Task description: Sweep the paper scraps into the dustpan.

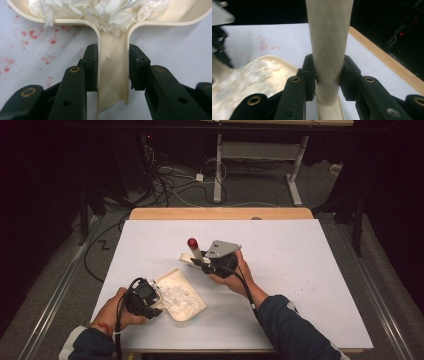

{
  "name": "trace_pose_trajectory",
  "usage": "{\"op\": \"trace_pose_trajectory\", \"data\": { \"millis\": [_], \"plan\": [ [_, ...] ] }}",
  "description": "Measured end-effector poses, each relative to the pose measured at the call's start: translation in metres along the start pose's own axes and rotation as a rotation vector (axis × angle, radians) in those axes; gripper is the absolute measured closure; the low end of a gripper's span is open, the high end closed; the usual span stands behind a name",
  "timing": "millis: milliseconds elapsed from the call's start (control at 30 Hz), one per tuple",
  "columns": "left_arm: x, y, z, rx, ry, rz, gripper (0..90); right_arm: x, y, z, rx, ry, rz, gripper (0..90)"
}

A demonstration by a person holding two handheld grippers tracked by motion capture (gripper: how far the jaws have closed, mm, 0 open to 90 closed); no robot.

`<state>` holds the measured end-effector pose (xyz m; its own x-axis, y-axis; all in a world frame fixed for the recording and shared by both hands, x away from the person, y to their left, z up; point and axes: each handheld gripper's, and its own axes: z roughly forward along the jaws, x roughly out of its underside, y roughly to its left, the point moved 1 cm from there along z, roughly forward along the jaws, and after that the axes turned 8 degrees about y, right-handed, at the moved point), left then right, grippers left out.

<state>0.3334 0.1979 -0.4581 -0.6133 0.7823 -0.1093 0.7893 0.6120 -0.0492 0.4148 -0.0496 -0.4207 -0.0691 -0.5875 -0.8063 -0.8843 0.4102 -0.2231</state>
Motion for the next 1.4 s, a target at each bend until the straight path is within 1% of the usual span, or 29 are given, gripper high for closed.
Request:
{"op": "trace_pose_trajectory", "data": {
  "millis": [100, 167, 267, 367, 467, 533, 600, 667, 733, 800, 867, 933, 1067, 1133, 1200, 1267, 1300, 1400],
  "plan": [
    [-0.001, -0.001, 0.000, -0.006, 0.007, 0.004, 62.6, 0.002, 0.013, -0.008, -0.021, -0.013, 0.000, 69.6],
    [-0.001, -0.002, 0.000, -0.008, 0.010, 0.005, 62.6, 0.001, 0.021, -0.015, -0.057, -0.032, 0.002, 70.4],
    [-0.002, -0.002, 0.000, -0.017, 0.014, 0.009, 62.6, -0.004, 0.034, -0.024, -0.090, -0.051, -0.011, 71.0],
    [-0.003, -0.004, 0.000, -0.027, 0.021, 0.017, 62.6, -0.009, 0.042, -0.032, -0.117, -0.080, -0.016, 71.0],
    [-0.003, -0.005, 0.000, -0.035, 0.029, 0.026, 62.6, -0.013, 0.045, -0.041, -0.101, -0.103, -0.029, 71.0],
    [-0.004, -0.005, 0.000, -0.038, 0.031, 0.029, 62.6, -0.014, 0.041, -0.051, -0.089, -0.119, -0.013, 71.0],
    [-0.004, -0.005, 0.000, -0.039, 0.030, 0.030, 62.6, -0.013, 0.036, -0.061, -0.068, -0.123, 0.006, 71.0],
    [-0.004, -0.006, 0.000, -0.042, 0.032, 0.032, 62.6, -0.011, 0.032, -0.070, -0.045, -0.110, 0.023, 71.0],
    [-0.004, -0.006, 0.000, -0.045, 0.035, 0.034, 62.6, -0.009, 0.028, -0.077, -0.034, -0.070, 0.036, 71.0],
    [-0.004, -0.007, -0.001, -0.049, 0.037, 0.038, 62.5, -0.004, 0.025, -0.085, -0.019, -0.033, 0.035, 71.0],
    [-0.004, -0.007, 0.000, -0.045, 0.039, 0.041, 62.5, 0.002, 0.024, -0.095, -0.019, -0.001, 0.041, 71.0],
    [-0.004, -0.008, -0.001, -0.042, 0.042, 0.042, 62.6, 0.009, 0.024, -0.106, -0.019, 0.015, 0.058, 70.9],
    [-0.004, -0.008, -0.001, -0.042, 0.049, 0.044, 62.6, 0.022, 0.030, -0.125, -0.031, 0.049, 0.079, 71.0],
    [-0.004, -0.009, -0.001, -0.044, 0.054, 0.046, 62.6, 0.028, 0.035, -0.127, -0.030, 0.070, 0.076, 71.0],
    [-0.005, -0.010, -0.001, -0.049, 0.057, 0.045, 62.6, 0.031, 0.041, -0.123, -0.034, 0.089, 0.077, 71.0],
    [-0.006, -0.010, -0.001, -0.050, 0.062, 0.045, 62.6, 0.031, 0.046, -0.116, -0.035, 0.095, 0.076, 71.0],
    [-0.006, -0.010, -0.001, -0.051, 0.064, 0.047, 62.6, 0.030, 0.049, -0.110, -0.033, 0.101, 0.076, 71.0],
    [-0.007, -0.010, -0.001, -0.051, 0.064, 0.050, 62.6, 0.022, 0.058, -0.096, -0.051, 0.089, 0.061, 71.0]
  ]
}}
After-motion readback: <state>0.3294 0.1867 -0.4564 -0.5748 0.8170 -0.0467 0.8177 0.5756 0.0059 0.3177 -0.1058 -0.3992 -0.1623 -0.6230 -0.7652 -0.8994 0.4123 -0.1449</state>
